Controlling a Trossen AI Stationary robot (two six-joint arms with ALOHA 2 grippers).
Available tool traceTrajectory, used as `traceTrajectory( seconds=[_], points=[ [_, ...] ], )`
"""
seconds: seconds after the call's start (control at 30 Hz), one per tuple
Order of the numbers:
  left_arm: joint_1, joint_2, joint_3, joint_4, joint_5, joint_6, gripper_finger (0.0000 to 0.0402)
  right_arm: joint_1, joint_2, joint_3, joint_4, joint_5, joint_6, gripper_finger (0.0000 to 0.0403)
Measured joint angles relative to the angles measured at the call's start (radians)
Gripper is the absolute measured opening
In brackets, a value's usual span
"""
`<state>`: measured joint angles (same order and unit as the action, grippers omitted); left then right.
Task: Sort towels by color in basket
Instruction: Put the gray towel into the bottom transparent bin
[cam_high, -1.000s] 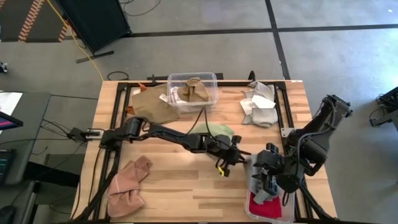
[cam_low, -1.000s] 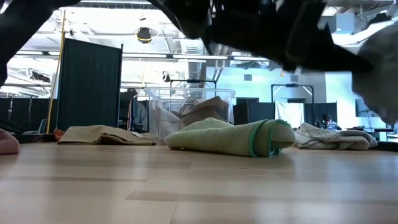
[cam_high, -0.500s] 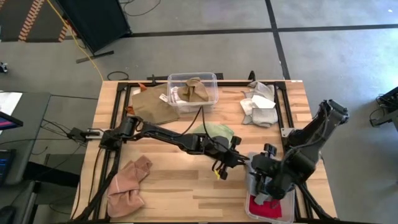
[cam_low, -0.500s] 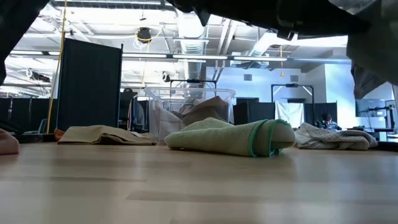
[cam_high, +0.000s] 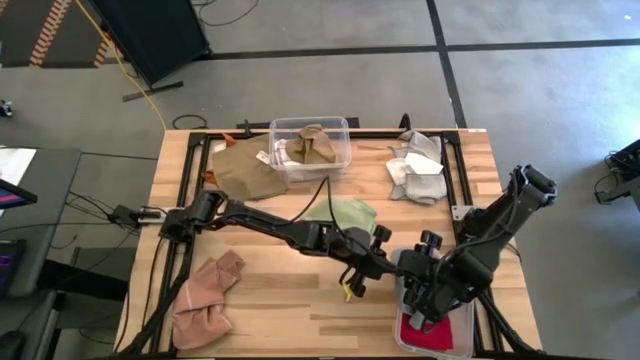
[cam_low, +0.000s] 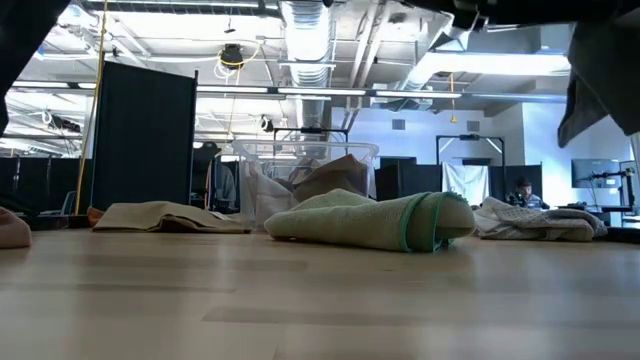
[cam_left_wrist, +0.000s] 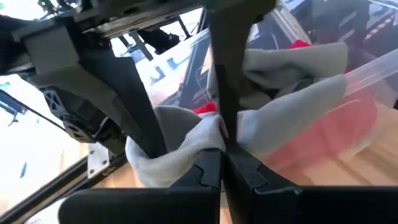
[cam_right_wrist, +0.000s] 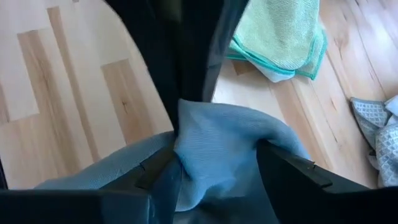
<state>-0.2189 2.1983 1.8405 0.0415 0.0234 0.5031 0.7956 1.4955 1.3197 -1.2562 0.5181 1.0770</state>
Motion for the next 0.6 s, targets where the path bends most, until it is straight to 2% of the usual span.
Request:
traceTrajectory(
  seconds=[0.17,0.43,0.6],
  points=[
    [-0.008,0.000,0.017,-0.028,-0.007,0.015,0.0000,0.013,-0.001,0.000,0.000,0.000,0.007,0.0175],
    [-0.008,0.000,0.017,-0.032,-0.010,0.017,0.0000,0.035,-0.001,0.000,-0.001,0.000,-0.006,0.0026],
    [-0.009,0.000,0.017,-0.032,-0.009,0.016,0.0019,0.045,-0.001,0.000,-0.003,0.008,-0.006,0.0020]
  ],
)
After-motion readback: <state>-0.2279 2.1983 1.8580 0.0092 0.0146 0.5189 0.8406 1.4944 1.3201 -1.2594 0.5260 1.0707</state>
